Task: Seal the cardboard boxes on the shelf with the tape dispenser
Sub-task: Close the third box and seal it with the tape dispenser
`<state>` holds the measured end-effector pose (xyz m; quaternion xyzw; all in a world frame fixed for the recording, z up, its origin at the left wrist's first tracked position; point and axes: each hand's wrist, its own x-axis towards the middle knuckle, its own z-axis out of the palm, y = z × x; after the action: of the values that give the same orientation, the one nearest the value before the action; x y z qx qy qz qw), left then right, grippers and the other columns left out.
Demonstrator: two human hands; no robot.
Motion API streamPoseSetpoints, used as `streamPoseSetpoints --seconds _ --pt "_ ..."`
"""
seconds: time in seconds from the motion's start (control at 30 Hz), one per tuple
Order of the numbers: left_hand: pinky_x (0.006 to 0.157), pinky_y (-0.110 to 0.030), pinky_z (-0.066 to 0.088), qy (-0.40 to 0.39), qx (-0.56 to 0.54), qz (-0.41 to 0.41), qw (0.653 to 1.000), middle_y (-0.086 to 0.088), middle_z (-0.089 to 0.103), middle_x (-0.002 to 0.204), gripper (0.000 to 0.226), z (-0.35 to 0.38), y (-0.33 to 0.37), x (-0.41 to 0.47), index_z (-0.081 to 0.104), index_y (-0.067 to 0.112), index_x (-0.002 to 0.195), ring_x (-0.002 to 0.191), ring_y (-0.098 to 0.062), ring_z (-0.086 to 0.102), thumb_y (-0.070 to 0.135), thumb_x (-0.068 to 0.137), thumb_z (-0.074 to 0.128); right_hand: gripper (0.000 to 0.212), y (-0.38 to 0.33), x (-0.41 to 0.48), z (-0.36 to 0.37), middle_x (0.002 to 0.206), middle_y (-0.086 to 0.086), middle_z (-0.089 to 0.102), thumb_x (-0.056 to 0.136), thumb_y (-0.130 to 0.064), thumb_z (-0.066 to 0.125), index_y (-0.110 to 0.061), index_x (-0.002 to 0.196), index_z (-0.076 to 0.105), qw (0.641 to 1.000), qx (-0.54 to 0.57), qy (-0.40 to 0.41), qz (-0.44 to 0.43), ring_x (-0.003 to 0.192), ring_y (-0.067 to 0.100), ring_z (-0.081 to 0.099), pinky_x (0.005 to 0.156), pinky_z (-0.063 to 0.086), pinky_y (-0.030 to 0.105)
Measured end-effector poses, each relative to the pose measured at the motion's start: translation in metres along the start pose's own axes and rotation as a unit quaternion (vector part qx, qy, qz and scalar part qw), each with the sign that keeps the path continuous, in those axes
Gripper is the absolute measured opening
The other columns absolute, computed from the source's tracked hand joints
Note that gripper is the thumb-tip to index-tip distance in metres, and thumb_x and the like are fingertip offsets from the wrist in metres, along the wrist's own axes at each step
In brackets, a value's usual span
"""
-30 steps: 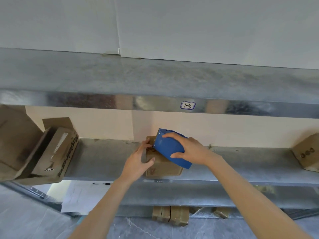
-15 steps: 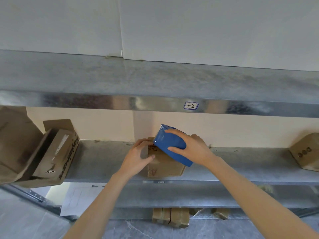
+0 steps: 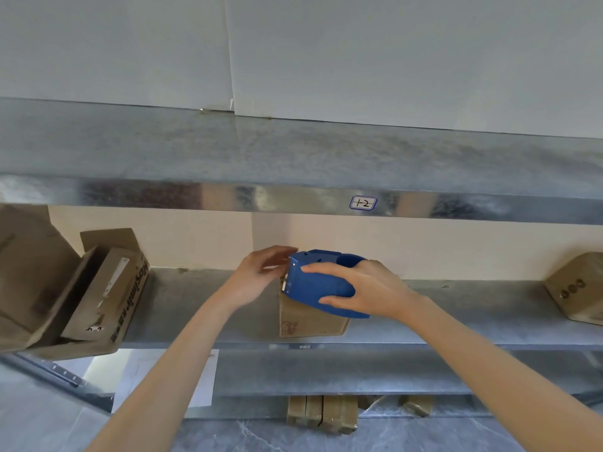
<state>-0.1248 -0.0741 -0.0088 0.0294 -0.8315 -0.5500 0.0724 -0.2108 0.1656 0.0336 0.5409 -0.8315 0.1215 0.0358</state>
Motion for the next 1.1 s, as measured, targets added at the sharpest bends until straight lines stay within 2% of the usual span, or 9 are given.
streamPoseSetpoints --seconds 0.13,0.3,0.53,0.67,0.77,0.83,0.93,1.03,1.1 --pt "0.082 -0.018 0.05 -0.001 0.011 0.01 1.0 0.013 0.074 0.095 0.044 0.0 0.002 -0.002 0.07 0.021 0.101 0.089 -0.006 0.068 -0.015 0.087 0.049 0.056 -0.005 0.0 -0.001 0.05 -0.007 0.035 0.09 -0.055 0.054 -0.053 0.143 0.037 1.0 -0.004 0.013 -0.009 0.044 0.011 0.026 0.046 0.034 0.026" --pt "0.072 -0.019 0.05 0.046 0.002 -0.004 0.999 0.01 0.072 0.078 0.043 0.004 -0.002 -0.001 0.069 0.016 0.086 0.074 -0.005 0.065 -0.022 0.08 0.05 0.058 -0.008 0.001 -0.006 0.063 -0.004 0.053 0.09 -0.06 0.055 -0.058 0.143 0.032 0.999 0.008 -0.033 0.004 0.048 0.006 0.033 0.055 0.029 0.022" --pt "0.076 -0.032 0.053 0.101 -0.004 0.004 0.995 -0.013 0.072 0.087 0.044 0.006 -0.001 0.0 0.067 0.02 0.096 0.082 -0.024 0.068 -0.02 0.081 0.057 0.06 -0.008 0.008 -0.022 0.048 -0.012 0.035 0.087 -0.051 0.069 -0.057 0.139 0.04 0.997 0.042 -0.056 0.02 0.045 0.006 0.035 0.052 0.023 0.012" --pt "0.07 -0.017 0.05 0.156 -0.036 -0.03 0.987 -0.01 0.066 0.074 0.036 -0.018 -0.009 -0.012 0.067 0.018 0.094 0.069 -0.008 0.063 -0.016 0.082 0.067 0.059 0.009 0.0 -0.031 0.051 -0.015 0.039 0.088 -0.053 0.066 -0.061 0.139 0.037 0.997 0.023 -0.064 0.043 0.045 0.006 0.039 0.052 0.026 0.012" --pt "0.067 -0.016 0.045 0.162 -0.029 -0.071 0.984 -0.006 0.066 0.075 0.045 -0.039 -0.022 -0.027 0.065 0.019 0.101 0.072 -0.012 0.062 -0.021 0.081 0.059 0.06 0.028 -0.016 -0.041 0.062 -0.023 0.047 0.087 -0.055 0.065 -0.065 0.137 0.034 0.993 0.026 -0.078 0.084 0.052 0.002 0.044 0.055 0.029 0.014" --pt "0.07 -0.021 0.045 0.138 -0.017 -0.083 0.987 -0.001 0.064 0.076 0.05 -0.036 -0.022 -0.028 0.064 0.022 0.105 0.077 -0.013 0.061 -0.021 0.082 0.055 0.061 0.037 -0.023 -0.043 0.062 -0.014 0.053 0.086 -0.056 0.066 -0.07 0.134 0.032 0.988 0.047 -0.102 0.102 0.053 0.006 0.045 0.053 0.031 0.016" --pt "0.082 -0.023 0.046 0.126 -0.003 -0.056 0.99 0.002 0.066 0.086 0.05 -0.015 -0.015 -0.023 0.06 0.028 0.11 0.083 -0.002 0.064 -0.009 0.08 0.073 0.062 0.052 -0.03 -0.048 0.069 0.001 0.063 0.079 -0.062 0.07 -0.077 0.127 0.033 0.982 0.091 -0.094 0.137 0.052 0.011 0.042 0.053 0.035 0.019" --pt "0.094 -0.015 0.045 0.11 0.012 -0.037 0.993 -0.001 0.065 0.101 0.071 0.003 -0.017 -0.02 0.052 0.024 0.129 0.1 -0.001 0.063 0.0 0.071 0.086 0.062 0.064 -0.037 -0.053 0.099 -0.023 0.068 0.072 -0.062 0.076 -0.076 0.121 0.041 0.973 0.128 -0.087 0.173 0.068 0.002 0.053 0.06 0.041 0.018" --pt "0.1 -0.015 0.044 0.111 -0.002 -0.023 0.994 -0.002 0.061 0.1 0.078 0.015 -0.02 -0.019 0.048 0.023 0.133 0.105 -0.005 0.064 -0.004 0.07 0.085 0.062 0.069 -0.041 -0.05 0.113 -0.037 0.06 0.069 -0.061 0.079 -0.076 0.118 0.044 0.966 0.152 -0.089 0.19 0.092 -0.001 0.059 0.079 0.051 0.024"
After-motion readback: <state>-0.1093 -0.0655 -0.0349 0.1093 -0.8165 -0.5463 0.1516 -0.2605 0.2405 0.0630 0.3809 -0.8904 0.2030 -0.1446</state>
